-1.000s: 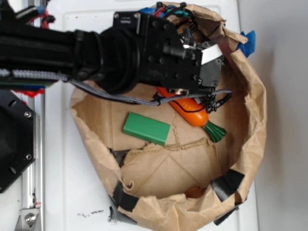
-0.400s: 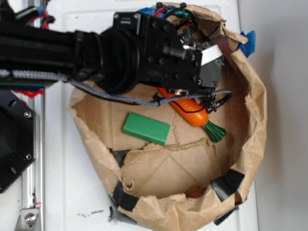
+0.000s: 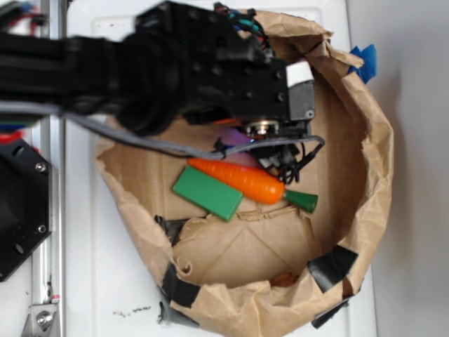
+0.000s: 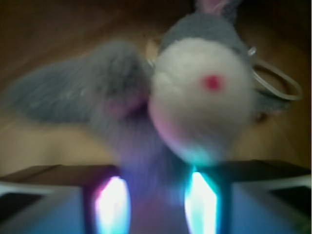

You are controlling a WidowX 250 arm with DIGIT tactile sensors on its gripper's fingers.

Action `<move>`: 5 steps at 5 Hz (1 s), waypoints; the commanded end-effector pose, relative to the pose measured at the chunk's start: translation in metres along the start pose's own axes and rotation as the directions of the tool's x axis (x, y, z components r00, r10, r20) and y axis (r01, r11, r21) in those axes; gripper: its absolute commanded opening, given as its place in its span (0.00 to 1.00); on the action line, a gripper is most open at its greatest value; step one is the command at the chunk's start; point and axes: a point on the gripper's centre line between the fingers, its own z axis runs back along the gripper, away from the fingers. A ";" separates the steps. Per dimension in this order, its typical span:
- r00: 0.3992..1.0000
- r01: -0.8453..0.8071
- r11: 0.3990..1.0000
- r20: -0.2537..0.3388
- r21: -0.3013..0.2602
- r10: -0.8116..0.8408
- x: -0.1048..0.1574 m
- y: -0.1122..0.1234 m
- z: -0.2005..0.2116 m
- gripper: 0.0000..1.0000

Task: Grab the gray animal.

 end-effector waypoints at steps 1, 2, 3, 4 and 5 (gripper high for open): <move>0.995 0.096 0.985 0.048 -0.146 -0.090 -0.023 -0.015 0.080 0.00; 0.992 0.118 0.981 0.060 -0.157 -0.110 -0.029 -0.016 0.085 0.00; 0.993 0.087 0.991 0.091 -0.100 -0.078 -0.027 -0.007 0.079 0.00; 0.992 0.072 0.995 0.104 -0.065 -0.065 -0.017 0.011 0.058 1.00; 0.994 0.032 0.998 0.102 -0.055 -0.026 0.004 0.028 0.043 1.00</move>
